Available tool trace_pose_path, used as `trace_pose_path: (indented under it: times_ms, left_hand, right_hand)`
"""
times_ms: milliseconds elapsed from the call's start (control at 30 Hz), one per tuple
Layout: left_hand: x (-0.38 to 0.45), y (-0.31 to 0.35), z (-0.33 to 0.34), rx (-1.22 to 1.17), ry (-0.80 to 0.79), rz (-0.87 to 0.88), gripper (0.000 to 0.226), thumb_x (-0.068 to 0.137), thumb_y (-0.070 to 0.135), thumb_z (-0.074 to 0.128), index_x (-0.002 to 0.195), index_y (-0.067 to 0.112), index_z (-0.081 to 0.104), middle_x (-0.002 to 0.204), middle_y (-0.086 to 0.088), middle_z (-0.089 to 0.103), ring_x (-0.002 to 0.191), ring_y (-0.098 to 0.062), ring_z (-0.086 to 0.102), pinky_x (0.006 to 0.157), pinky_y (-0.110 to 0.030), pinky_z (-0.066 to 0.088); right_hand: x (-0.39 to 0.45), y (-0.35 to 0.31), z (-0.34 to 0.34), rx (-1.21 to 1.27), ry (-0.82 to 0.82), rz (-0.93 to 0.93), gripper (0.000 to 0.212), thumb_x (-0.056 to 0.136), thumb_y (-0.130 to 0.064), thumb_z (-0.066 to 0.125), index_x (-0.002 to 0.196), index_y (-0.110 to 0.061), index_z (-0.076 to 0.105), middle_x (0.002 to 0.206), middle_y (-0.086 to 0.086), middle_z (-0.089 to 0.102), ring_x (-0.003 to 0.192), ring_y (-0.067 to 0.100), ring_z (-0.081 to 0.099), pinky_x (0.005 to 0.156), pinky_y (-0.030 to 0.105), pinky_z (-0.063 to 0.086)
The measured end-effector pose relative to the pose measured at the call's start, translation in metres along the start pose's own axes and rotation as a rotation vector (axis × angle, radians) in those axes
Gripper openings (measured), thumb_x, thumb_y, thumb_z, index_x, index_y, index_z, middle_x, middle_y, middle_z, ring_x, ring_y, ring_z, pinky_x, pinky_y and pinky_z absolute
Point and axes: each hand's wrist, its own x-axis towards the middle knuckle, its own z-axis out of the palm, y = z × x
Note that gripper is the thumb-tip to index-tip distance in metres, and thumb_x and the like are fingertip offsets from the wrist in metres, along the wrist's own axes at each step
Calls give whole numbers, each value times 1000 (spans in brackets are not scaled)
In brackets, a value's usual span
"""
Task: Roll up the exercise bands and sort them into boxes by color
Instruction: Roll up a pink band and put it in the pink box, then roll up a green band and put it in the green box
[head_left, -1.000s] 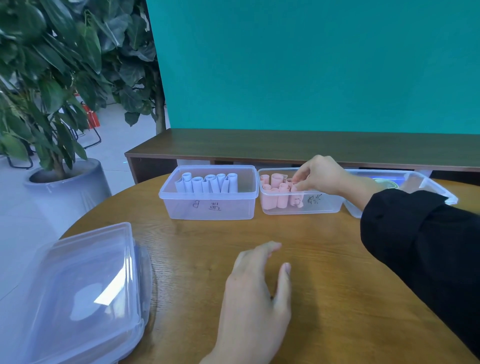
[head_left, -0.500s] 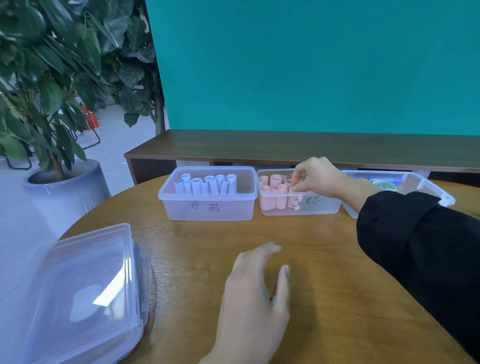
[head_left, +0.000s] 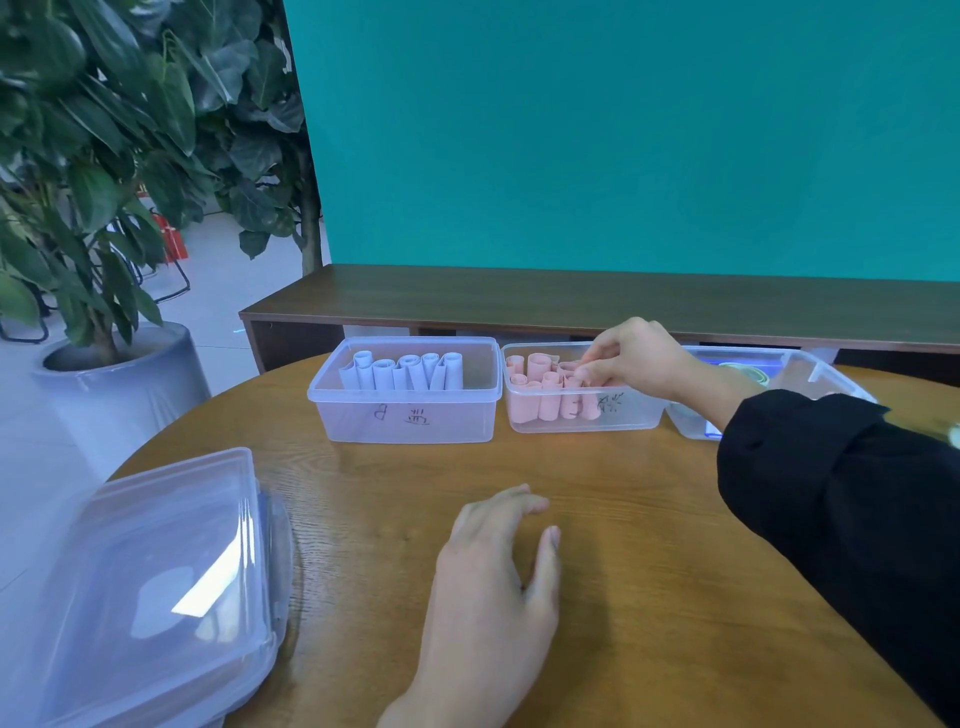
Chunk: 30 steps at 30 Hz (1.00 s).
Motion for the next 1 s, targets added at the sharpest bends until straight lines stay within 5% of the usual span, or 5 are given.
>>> trace_pose_path:
  times_ms: [200,433,633,833,1000]
  left_hand:
    - [1,2,-2,7,-30,-37,20,91,28,70,110,33,69,117,24,64,97,-2,60,85,-10,44]
    - [3,7,-5,9,-36,-72,20,93,23,70,112,27,71,106,26,60,96,-10,62,89,-21,46]
    - [4,17,-4,20,-44,-96,24,94,25,70,118,25,68,103,13,67,78,-9,52,79,-15,33]
    - [-2,50,2,-81,-64,-104,33,92,22,72,125,21,65,111,10,69,87,-7,60,88,-18,40]
    - [-17,77,21,-137,-148,-60,37,90,22,74,126,24,63,115,10,71,93,-8,67,91,-26,49]
  right_hand:
    - [-15,-5,-7,-11,51,-23,14,90,-31,76,93,-17,77,81,-4,75,77,8,71,81,29,59]
    - [-65,-11,-14,33,179,-59,18,94,-39,70,80,-27,72,78,-10,73,76,3,67,68,21,48]
    - [-133,-4,-29,67,218,-44,30,96,-43,65,76,-21,73,74,-6,74,77,19,70,74,37,56]
    - [-233,23,-44,57,311,78,25,96,-37,66,78,-21,73,75,-11,72,69,-5,60,63,8,40]
    - [-302,52,-42,155,603,242,13,95,-30,67,90,-22,77,88,-14,74,84,-6,63,71,4,42]
